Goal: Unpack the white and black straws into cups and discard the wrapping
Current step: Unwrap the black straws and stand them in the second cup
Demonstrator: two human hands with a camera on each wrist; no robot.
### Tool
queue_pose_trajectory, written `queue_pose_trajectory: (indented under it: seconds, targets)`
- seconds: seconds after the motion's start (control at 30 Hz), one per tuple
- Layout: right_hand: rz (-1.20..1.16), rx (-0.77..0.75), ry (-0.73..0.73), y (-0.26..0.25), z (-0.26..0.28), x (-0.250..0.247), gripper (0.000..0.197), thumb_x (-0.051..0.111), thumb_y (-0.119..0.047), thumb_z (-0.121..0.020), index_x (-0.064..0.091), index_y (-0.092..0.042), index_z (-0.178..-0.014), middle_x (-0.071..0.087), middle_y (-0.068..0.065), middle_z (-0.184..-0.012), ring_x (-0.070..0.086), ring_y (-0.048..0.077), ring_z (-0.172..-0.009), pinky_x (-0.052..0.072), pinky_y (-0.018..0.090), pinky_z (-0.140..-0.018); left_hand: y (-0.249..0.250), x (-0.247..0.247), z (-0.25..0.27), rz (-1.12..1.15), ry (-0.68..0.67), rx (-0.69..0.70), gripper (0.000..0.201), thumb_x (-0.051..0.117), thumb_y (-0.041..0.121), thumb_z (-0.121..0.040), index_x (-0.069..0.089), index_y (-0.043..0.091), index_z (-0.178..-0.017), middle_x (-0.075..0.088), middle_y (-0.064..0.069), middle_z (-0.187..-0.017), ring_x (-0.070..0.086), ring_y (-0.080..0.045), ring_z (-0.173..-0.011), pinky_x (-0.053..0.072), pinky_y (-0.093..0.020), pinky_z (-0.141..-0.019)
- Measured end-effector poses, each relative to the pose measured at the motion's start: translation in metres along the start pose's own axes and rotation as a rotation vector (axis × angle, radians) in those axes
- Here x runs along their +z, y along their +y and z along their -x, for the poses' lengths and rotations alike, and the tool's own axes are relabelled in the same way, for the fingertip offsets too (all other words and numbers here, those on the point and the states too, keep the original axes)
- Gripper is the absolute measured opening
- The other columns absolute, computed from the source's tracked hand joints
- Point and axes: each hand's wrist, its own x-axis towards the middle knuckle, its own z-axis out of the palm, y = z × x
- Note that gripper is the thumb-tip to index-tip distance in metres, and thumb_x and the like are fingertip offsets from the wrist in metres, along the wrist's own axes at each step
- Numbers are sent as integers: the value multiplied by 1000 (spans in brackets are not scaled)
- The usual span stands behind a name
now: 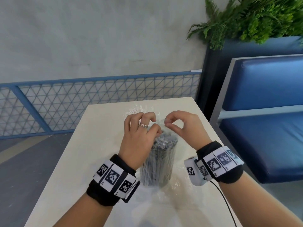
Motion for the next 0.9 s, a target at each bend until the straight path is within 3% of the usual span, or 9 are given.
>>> queue_pose_trajectory:
  seconds: [0.17, 0.3, 0.37, 0.47, 0.53, 0.63, 0.73, 0.8, 0.9]
  targets:
    - [-111, 240, 147, 25, -12, 0, 20, 65, -5, -82, 61, -22, -73, 64, -13, -75, 57, 1, -68, 45, 8, -71, 5, -4, 11, 118, -54, 29, 5, 65, 18, -81, 61, 20, -78, 58, 8, -102, 41, -18, -104, 33, -34, -92]
    - [-185, 324, 98, 27, -13, 4, 22, 62, -7, -84, 60, -28, -78, 63, -10, -81, 61, 11, -70, 46, 16, -70, 3, -4, 15, 157, -126, 96, 21, 70, 10, -79, 57, 23, -89, 65, 13, -100, 45, -12, -101, 29, -31, -96]
    - [-327, 341, -23, 21, -14, -5, 25, 63, -4, -83, 61, -27, -94, 61, -6, -97, 63, 13, -81, 48, 19, -75, -3, -6, 13, 156, -152, 105, 31, 68, 9, -79, 52, 27, -99, 66, 15, -99, 46, -10, -95, 27, -31, -94]
    - [-605, 337, -364, 14, -13, -26, 55, 68, 1, -77, 52, -32, -118, 49, -2, -130, 56, 14, -114, 50, 22, -85, -10, -10, 9, 166, -214, 113, 33, 59, 18, -85, 47, 28, -114, 68, 16, -96, 51, -10, -88, 27, -30, -92]
    - [-586, 268, -426, 5, -14, -34, 66, 74, -16, -70, 45, -38, -125, 44, -11, -138, 47, 7, -125, 44, 20, -94, -13, -12, 8, 181, -243, 135, 25, 50, 22, -87, 48, 27, -111, 67, 14, -98, 56, -11, -84, 28, -28, -90]
    - [-132, 68, -361, -8, -14, -26, 61, 73, -51, -65, 47, -46, -120, 43, -23, -133, 39, -2, -126, 27, 27, -109, -16, -11, 9, 192, -251, 185, 26, 61, 11, -83, 52, 26, -102, 66, 11, -98, 58, -11, -78, 28, -26, -85]
    - [210, 22, -267, -16, -14, -10, 19, 69, -46, -75, 63, -39, -92, 61, -20, -109, 51, 3, -111, 12, 48, -110, -17, -12, 10, 213, -233, 185, 31, 74, 5, -74, 55, 21, -92, 65, 7, -87, 59, -14, -70, 30, -26, -81]
    - [125, 71, -171, -10, -16, -7, 5, 67, -35, -82, 65, -31, -80, 68, -17, -90, 59, 6, -94, 25, 46, -108, -18, -12, 11, 207, -218, 169, 26, 74, 3, -74, 58, 18, -89, 62, 4, -79, 58, -17, -66, 34, -26, -80]
    - [-65, 241, 52, 11, -21, -12, 6, 67, -19, -83, 65, -19, -77, 69, -4, -82, 61, 12, -80, 47, 31, -86, -21, -15, 17, 174, -192, 136, 25, 73, 0, -74, 58, 15, -87, 57, 1, -72, 54, -20, -62, 37, -28, -80]
